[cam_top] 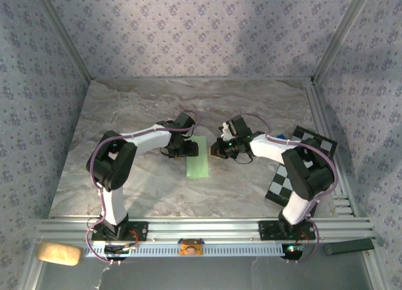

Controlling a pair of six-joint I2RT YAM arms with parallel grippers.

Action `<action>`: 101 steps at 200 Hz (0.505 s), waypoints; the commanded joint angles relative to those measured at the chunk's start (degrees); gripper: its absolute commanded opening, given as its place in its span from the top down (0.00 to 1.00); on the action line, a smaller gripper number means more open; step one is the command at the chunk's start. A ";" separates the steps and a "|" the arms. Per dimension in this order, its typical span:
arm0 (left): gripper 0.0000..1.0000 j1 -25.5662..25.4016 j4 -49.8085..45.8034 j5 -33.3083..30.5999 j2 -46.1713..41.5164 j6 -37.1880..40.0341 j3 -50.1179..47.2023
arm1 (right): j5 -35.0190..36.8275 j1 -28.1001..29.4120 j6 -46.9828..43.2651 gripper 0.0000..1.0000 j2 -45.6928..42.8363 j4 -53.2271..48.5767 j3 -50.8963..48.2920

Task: Fold a paper plane with a square sheet of paper (pick it up from the middle)
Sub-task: First fold the square sheet of paper in half at the center of the table.

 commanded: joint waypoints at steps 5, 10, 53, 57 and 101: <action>0.29 0.11 2.58 -1.42 4.58 0.66 -1.96 | 0.33 1.26 0.34 0.96 2.57 -2.20 2.96; 0.29 0.18 2.53 -1.52 4.66 0.71 -2.00 | 0.72 1.50 0.35 0.97 3.00 -2.25 3.33; 0.29 0.13 2.67 -1.46 5.00 0.72 -1.94 | -1.20 2.31 1.06 0.98 6.16 -1.30 5.88; 0.29 0.14 2.64 -1.46 4.97 0.62 -1.93 | -1.24 2.37 1.06 0.98 6.53 -1.24 6.06; 0.29 0.18 2.80 -1.04 5.45 0.58 -1.69 | -1.64 2.89 1.06 0.98 9.33 -1.65 8.26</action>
